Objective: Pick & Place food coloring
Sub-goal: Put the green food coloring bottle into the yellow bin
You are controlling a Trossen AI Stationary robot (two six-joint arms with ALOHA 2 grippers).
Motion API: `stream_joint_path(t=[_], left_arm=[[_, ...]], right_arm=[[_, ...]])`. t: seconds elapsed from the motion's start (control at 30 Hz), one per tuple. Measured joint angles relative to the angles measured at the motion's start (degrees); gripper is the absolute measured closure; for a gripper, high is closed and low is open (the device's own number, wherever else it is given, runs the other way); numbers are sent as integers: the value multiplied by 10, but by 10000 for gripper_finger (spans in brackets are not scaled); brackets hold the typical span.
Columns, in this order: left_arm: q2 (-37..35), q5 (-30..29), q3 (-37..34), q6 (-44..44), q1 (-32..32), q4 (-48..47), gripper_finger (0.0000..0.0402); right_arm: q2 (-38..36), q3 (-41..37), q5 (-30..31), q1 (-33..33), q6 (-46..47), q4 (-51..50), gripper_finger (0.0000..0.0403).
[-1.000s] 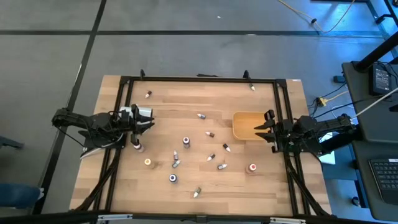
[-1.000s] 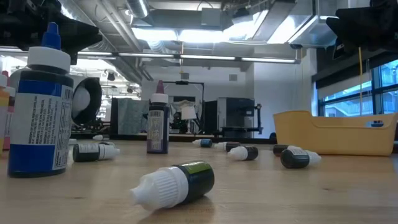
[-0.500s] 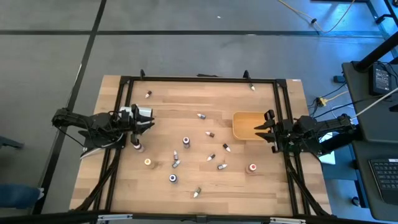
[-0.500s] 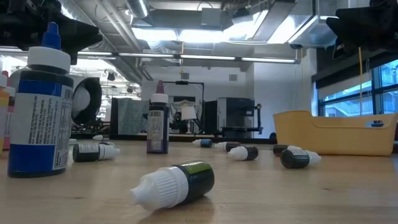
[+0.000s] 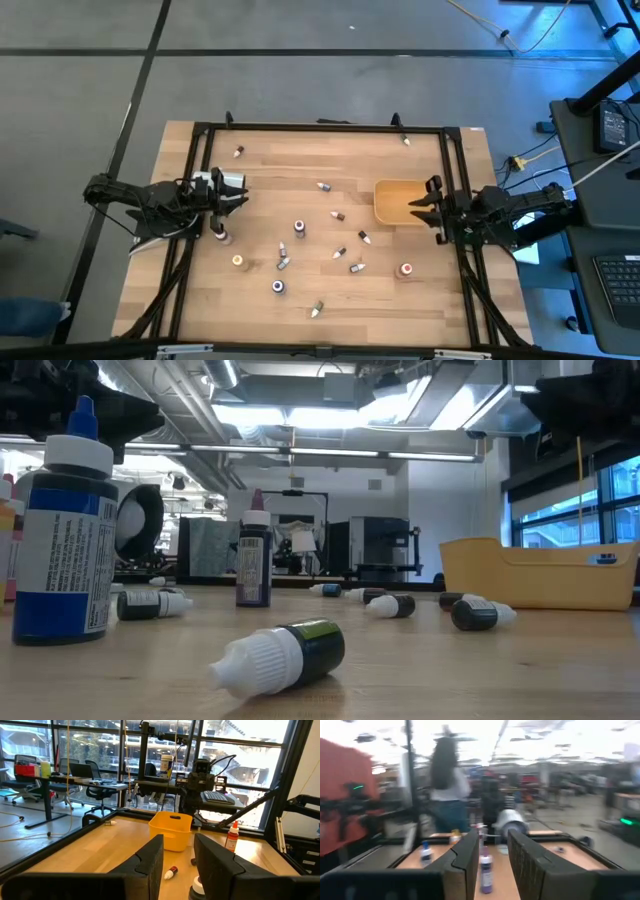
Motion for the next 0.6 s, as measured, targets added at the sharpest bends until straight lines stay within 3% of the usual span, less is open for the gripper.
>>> stream_joint_path(t=[0.13,0.3,0.47,0.6], left_arm=[[0,0,0,0,0,0,299],[0,0,0,0,0,0,299],[0,0,0,0,0,0,297],[0,0,0,0,0,0,295]], right_arm=[[2,15,126,0,61,-24,297],[30,94,155,-1,47,-129,297],[125,200,239,-20,61,-238,297],[240,292,287,-61,142,-376,297]])
